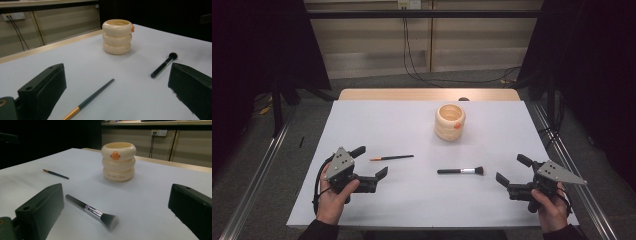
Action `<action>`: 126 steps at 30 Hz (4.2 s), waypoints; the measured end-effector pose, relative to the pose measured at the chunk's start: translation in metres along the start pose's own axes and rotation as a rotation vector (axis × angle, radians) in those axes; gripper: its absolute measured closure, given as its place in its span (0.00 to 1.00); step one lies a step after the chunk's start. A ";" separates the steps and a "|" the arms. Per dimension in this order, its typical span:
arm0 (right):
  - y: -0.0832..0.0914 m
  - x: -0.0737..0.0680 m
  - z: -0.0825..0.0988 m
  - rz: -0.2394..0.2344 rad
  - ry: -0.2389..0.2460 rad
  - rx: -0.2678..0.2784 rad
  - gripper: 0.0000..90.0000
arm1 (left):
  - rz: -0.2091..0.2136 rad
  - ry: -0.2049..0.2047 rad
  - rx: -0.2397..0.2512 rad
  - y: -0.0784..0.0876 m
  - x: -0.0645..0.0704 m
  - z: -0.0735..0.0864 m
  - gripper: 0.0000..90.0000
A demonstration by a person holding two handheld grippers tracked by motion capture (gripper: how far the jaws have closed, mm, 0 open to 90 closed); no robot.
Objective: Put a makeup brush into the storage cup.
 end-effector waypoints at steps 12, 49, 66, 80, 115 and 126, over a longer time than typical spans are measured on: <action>-0.001 0.001 0.000 0.003 -0.001 -0.005 0.00 | -0.032 -0.006 0.016 -0.019 -0.010 -0.017 0.01; 0.004 0.002 0.002 0.007 -0.006 -0.011 0.00 | 0.020 -0.083 -0.179 -0.067 -0.047 -0.055 0.02; 0.003 0.001 0.002 0.004 -0.011 -0.016 0.00 | 0.057 -0.079 -0.407 -0.082 -0.057 -0.043 0.02; 0.003 0.001 0.003 -0.002 -0.019 -0.021 0.00 | 0.129 -0.107 -0.616 -0.094 -0.058 -0.027 0.07; 0.002 0.000 0.004 -0.012 -0.010 -0.034 0.00 | 0.267 -0.228 -0.920 -0.116 -0.071 -0.011 0.48; 0.002 0.001 0.004 -0.018 -0.008 -0.038 0.00 | 0.261 -0.248 -0.973 -0.123 -0.068 -0.004 0.64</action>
Point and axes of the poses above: each handheld gripper's, and its own axes: y roughly backward along the jaws, z roughly out of its underside, x roughly to its right, the point moved 1 cm from there along -y, roughly forward along the jaws, and after that the axes turned 2 degrees about y, right-handed, at the moved point
